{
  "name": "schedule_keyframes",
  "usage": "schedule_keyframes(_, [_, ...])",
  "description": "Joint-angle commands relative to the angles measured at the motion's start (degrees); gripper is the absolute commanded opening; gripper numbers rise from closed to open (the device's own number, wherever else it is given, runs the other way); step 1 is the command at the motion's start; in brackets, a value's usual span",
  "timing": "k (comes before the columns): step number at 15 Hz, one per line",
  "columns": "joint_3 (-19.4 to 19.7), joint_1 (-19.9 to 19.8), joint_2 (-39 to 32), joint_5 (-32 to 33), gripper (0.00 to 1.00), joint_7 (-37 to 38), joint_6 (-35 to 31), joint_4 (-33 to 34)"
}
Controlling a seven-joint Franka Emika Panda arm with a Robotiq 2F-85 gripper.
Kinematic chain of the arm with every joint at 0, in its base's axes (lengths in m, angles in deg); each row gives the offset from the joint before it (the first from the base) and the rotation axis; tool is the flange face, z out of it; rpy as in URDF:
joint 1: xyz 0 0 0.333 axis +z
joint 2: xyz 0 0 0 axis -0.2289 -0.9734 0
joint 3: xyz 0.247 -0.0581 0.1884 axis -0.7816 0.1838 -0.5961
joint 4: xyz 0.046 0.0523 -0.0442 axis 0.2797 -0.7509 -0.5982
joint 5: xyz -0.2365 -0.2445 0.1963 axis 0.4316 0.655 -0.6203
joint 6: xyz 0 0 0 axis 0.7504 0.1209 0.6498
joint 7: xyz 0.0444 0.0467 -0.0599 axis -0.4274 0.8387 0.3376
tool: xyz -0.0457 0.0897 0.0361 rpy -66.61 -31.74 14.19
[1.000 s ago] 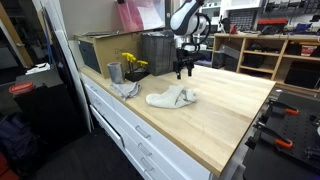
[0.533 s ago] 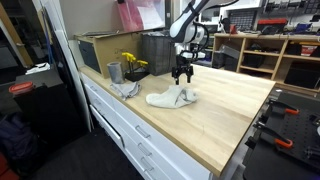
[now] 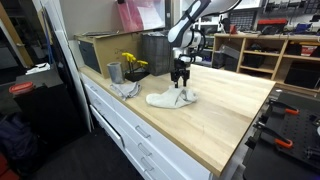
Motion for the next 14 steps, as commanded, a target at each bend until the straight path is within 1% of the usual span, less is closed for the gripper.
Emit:
schedule_keyframes(1, [-1.17,-1.8,-1.14,-0.15,0.43,-2.58,0.24,1.59])
schedule_keyframes(3, [-1.35,-2.08,-0.58,-0.12,0.3,-3.28,0.27,1.35])
schedule_keyframes(6, [-1.66,-2.66,0.96,-0.41,0.06,-3.77,0.42,0.86])
schedule_keyframes(7, [-1.69,-2.73,1.54,-0.36,0.01,-3.84,0.78,0.78])
schedule_keyframes(11, [-2.09,-2.1,4.23,-0.32,0.0,-3.38,1.14,0.35])
schedule_keyframes(14, [-3.67,-0.75,5.45,-0.2,0.0,-3.24,2.24,2.24])
